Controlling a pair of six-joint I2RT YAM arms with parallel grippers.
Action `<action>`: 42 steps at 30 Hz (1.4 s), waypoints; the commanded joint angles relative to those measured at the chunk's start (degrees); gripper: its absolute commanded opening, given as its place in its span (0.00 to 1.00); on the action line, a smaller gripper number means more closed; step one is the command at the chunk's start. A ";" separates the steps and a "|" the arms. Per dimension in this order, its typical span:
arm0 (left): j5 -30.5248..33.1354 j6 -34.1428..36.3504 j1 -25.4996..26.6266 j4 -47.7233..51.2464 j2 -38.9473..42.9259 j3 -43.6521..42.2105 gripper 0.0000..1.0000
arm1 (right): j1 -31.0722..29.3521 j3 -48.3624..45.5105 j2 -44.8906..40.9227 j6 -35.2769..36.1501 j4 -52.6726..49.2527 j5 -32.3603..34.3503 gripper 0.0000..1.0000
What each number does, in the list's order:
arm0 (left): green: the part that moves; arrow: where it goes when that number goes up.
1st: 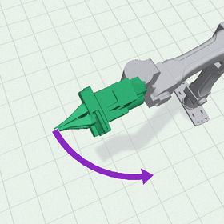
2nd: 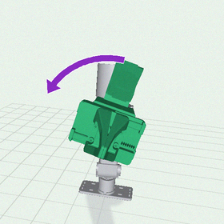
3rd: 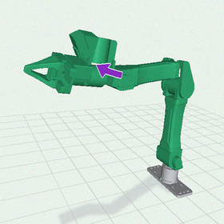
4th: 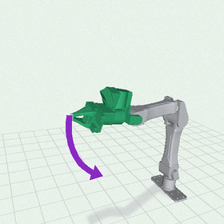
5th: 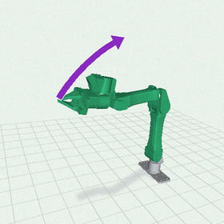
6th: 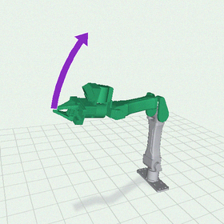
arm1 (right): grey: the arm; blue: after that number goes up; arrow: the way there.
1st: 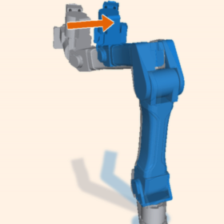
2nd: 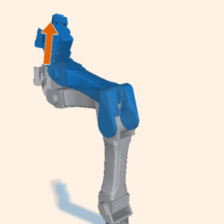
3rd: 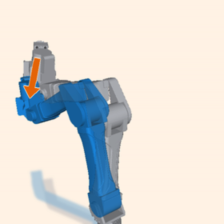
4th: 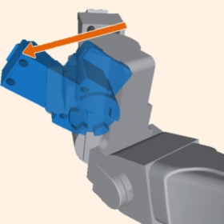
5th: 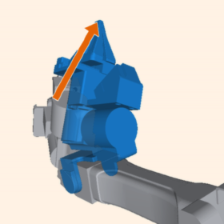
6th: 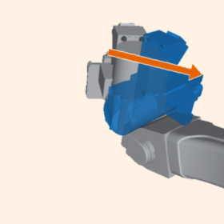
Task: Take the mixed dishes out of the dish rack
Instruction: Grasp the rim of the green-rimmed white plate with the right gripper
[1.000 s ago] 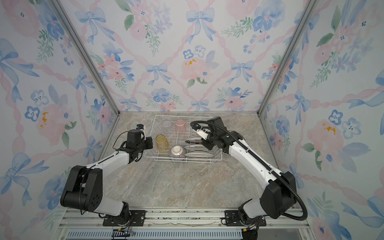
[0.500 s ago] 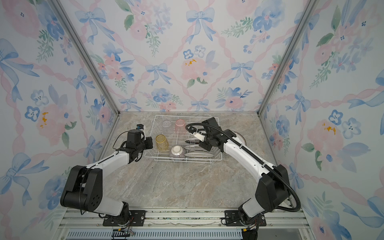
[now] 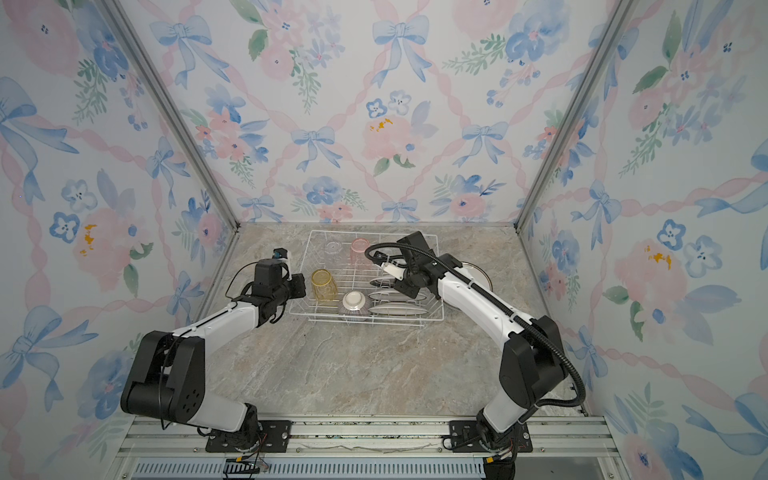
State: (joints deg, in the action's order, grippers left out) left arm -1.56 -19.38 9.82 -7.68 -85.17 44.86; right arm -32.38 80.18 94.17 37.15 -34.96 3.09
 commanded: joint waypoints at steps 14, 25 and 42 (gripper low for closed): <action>-0.04 -0.49 0.05 2.92 -1.04 -0.18 0.00 | -0.67 3.75 5.89 2.10 -0.62 1.47 0.24; -0.23 -0.49 0.10 3.07 -1.40 0.14 0.00 | -0.88 3.36 6.73 2.21 0.75 4.21 0.08; -0.20 -0.49 0.18 3.44 -0.71 0.28 0.00 | -3.38 -2.67 4.68 3.78 13.69 17.72 0.00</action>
State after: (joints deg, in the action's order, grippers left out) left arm -1.56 -19.38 9.82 -7.60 -85.19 44.95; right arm -35.18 80.09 98.67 45.36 -25.34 18.72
